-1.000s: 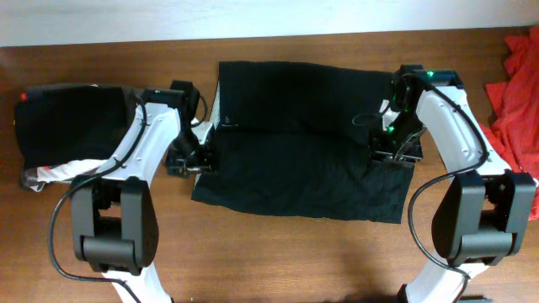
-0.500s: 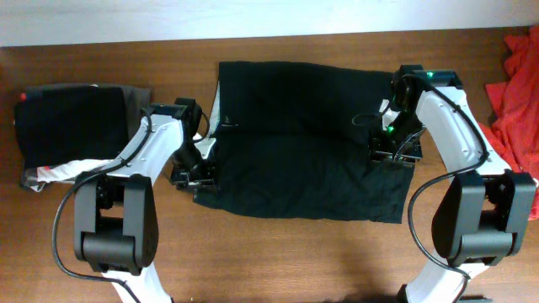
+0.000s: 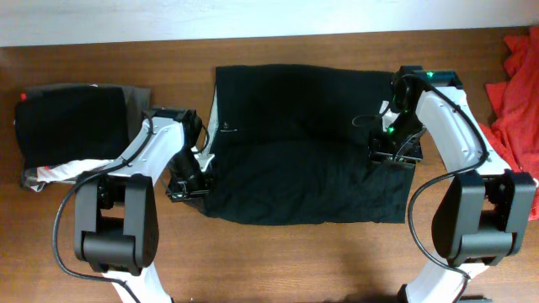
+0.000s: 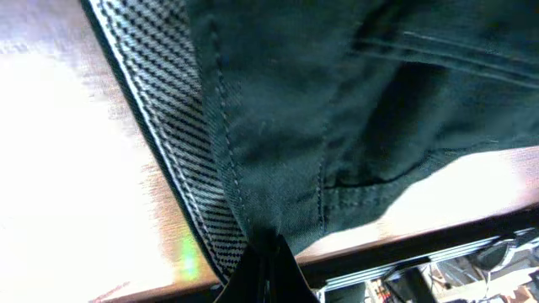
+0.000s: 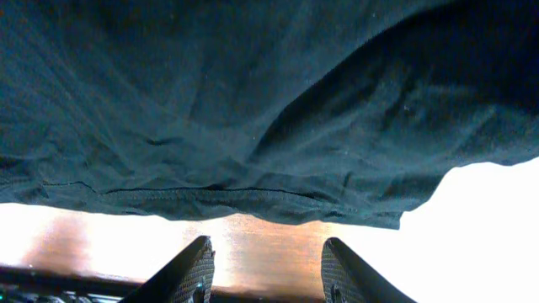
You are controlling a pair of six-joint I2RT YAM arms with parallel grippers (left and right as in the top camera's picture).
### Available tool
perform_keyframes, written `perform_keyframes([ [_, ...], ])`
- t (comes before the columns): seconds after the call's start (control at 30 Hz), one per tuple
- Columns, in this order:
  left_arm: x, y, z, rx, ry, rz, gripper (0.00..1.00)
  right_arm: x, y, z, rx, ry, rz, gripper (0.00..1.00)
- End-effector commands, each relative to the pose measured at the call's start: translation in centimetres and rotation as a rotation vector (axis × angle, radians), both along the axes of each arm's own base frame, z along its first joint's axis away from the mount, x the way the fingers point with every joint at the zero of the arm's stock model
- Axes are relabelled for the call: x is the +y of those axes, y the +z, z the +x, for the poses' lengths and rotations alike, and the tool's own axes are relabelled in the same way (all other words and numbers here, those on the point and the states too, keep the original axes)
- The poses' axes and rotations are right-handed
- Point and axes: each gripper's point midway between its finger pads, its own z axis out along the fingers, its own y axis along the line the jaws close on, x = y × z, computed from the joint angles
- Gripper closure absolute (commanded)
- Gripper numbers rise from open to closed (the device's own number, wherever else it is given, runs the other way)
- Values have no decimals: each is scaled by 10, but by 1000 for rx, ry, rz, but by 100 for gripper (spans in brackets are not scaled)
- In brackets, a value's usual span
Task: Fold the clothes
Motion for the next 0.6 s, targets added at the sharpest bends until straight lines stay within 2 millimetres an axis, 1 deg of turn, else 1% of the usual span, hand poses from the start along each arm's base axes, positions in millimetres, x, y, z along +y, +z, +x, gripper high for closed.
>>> perform_keyframes([
  [0.0, 8, -9, -17, 50, -1, 38, 99, 2, -1, -5, 24, 7, 15, 54],
  [0.03, 8, -11, -20, 56, -2, 39, 98, 2, -1, -6, 29, 7, 15, 53],
  [0.07, 9, -14, -23, 61, -2, 40, 93, 2, 0, -7, 33, 7, 15, 51],
  [0.1, 9, -17, -25, 62, -2, 40, 84, 2, 0, -8, 37, 7, 15, 50],
  [0.17, 10, -22, -29, 67, -2, 42, 63, 2, 1, -9, 40, 7, 15, 49],
  [0.2, 11, -23, -30, 71, -1, 52, 55, 2, 3, -8, 39, 7, 15, 50],
  [0.27, 18, -23, -31, 71, 3, 94, 47, 2, 9, -6, 25, 7, 15, 50],
  [0.3, 20, -23, -30, 69, 3, 107, 44, 2, 13, -5, 16, 7, 15, 50],
  [0.4, 19, -14, -22, 59, 10, 112, 44, 2, 31, -4, -18, 7, 13, 49],
  [0.47, 18, -2, -10, 29, 12, 107, 44, 0, 42, -5, -48, 3, 10, 46],
  [0.57, 12, 21, 20, -86, 27, 91, 44, -8, 58, -8, -91, -55, 4, 43],
])
